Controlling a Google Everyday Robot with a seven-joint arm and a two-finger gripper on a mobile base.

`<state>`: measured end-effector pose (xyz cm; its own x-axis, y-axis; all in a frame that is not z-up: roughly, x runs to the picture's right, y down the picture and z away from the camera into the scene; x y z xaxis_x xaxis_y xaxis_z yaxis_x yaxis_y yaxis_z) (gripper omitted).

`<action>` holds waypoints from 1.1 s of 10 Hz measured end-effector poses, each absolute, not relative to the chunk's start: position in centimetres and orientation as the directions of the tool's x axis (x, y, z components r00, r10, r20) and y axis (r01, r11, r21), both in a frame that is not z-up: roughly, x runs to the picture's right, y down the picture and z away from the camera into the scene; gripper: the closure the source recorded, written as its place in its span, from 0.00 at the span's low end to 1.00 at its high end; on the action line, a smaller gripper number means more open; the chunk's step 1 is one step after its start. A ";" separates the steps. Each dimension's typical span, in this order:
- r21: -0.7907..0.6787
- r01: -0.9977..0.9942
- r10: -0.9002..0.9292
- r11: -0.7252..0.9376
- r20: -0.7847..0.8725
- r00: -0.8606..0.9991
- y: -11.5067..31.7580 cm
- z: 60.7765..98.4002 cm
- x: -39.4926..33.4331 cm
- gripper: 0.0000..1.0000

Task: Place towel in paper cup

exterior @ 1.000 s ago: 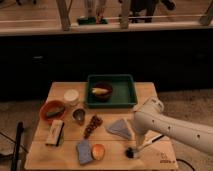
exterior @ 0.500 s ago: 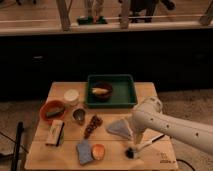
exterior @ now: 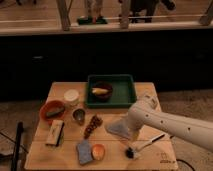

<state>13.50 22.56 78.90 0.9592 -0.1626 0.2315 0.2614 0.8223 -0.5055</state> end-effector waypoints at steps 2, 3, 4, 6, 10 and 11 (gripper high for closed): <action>-0.514 0.264 -0.159 0.816 0.238 0.958 22.5 79.9 12.8 0.20; -0.517 0.264 -0.158 0.814 0.240 0.958 22.5 80.2 12.6 0.20; -0.523 0.275 -0.167 0.807 0.244 0.955 22.5 80.5 12.1 0.20; -0.532 0.297 -0.186 0.793 0.253 0.950 22.6 81.3 10.9 0.22; -0.551 0.312 -0.196 0.774 0.260 0.945 23.2 82.8 9.9 0.59; -0.555 0.309 -0.192 0.772 0.260 0.946 23.3 83.2 9.9 0.72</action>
